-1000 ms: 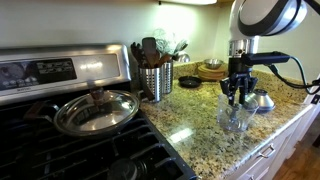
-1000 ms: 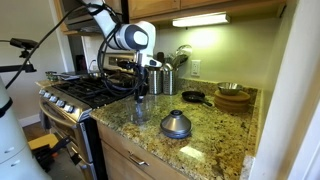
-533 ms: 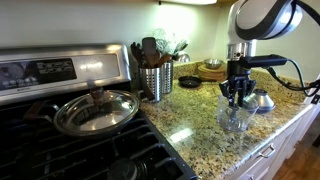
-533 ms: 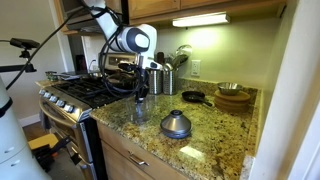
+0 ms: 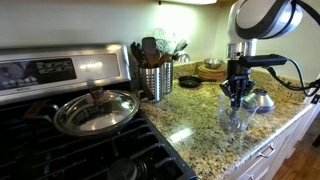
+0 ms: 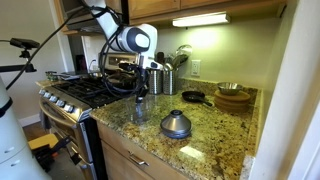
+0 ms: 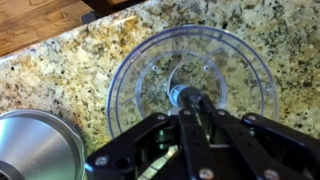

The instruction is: Remove the silver object from the transparent jug

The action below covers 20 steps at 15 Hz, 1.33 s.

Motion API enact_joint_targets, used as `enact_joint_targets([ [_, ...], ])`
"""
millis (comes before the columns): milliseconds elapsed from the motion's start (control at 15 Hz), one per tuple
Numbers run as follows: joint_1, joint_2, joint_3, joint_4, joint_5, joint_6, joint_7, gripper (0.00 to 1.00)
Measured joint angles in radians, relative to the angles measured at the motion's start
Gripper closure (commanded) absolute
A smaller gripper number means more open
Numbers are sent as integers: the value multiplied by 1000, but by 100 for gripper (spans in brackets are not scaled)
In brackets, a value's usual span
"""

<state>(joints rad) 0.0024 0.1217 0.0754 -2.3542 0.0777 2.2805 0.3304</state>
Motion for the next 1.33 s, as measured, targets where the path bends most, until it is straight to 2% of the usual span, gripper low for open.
enact_joint_targets([
  [467, 0, -19, -7, 3, 15, 0, -1, 92],
  [867, 0, -94, -17, 3, 12, -7, -1, 92],
  [1333, 4, -214, -6, 4, -35, -97, 1, 92],
])
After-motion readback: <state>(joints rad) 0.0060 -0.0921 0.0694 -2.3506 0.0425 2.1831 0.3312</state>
